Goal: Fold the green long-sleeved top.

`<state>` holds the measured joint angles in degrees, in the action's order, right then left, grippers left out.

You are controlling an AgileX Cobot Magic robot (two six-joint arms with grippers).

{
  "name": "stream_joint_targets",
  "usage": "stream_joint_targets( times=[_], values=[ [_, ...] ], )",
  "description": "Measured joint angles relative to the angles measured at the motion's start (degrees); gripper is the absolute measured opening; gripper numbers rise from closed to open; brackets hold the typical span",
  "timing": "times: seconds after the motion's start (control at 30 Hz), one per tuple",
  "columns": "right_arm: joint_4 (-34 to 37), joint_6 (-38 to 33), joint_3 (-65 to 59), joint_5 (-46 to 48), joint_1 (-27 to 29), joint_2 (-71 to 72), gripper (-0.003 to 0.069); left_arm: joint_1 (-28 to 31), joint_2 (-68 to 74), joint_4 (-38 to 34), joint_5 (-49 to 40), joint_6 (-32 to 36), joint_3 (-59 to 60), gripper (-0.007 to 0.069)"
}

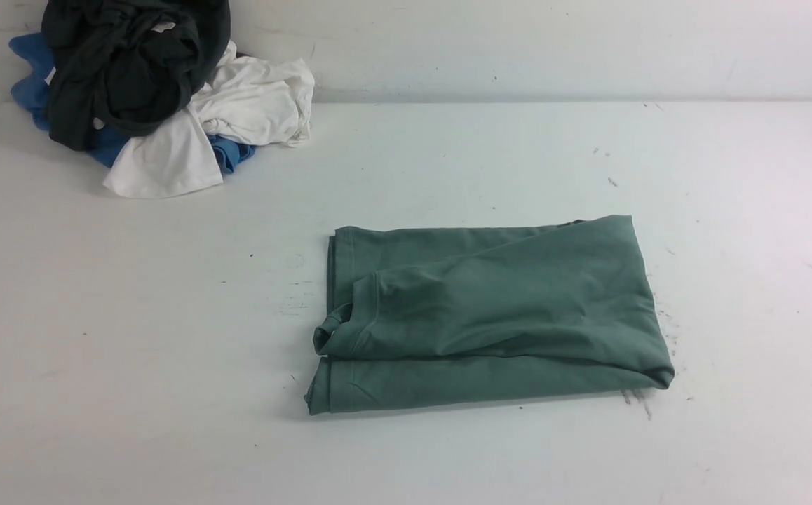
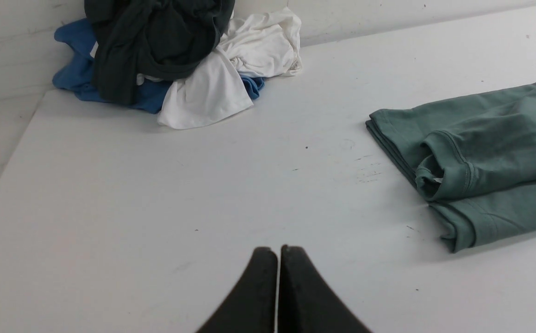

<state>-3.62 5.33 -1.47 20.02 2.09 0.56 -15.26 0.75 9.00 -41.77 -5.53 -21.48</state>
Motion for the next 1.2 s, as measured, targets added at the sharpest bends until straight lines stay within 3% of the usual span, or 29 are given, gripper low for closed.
stream_joint_targets(
  times=[1.03, 1.2],
  values=[
    [0.0, 0.1, 0.0, 0.1, 0.1, 0.0, -0.0015, 0.0, 0.0, 0.0, 0.0, 0.0, 0.1, -0.0007],
    [0.0, 0.1, 0.0, 0.1, 0.1, 0.0, -0.0015, 0.4, 0.0, 0.0, 3.2, 0.0, 2.5, -0.0007]
  ],
)
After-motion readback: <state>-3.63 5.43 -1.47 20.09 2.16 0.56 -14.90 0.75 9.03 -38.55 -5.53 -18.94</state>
